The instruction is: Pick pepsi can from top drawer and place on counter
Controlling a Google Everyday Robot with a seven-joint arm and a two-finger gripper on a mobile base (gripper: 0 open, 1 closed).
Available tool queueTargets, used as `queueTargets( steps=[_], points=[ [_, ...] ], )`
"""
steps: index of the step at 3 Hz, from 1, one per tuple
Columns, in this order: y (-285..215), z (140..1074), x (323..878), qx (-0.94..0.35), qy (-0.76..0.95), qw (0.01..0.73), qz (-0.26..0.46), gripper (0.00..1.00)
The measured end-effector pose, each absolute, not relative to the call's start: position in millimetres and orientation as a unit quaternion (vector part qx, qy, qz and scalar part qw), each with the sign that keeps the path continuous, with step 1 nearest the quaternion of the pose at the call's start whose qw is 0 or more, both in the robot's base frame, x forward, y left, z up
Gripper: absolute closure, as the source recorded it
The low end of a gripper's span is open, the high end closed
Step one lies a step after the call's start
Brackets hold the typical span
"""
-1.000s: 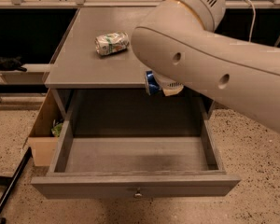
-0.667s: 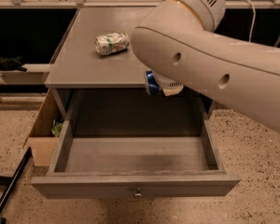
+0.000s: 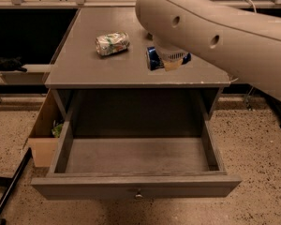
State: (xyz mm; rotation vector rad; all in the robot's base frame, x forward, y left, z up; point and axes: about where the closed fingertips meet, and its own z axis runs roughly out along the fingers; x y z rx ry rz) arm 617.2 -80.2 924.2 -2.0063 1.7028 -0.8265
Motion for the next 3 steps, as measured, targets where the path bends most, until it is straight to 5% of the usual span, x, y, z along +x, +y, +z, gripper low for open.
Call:
queueTargets(
  steps=[3],
  points=[
    [-77.2,937.5,671.1,-0.713,0.605,0.167,-0.313,1.0]
  ],
)
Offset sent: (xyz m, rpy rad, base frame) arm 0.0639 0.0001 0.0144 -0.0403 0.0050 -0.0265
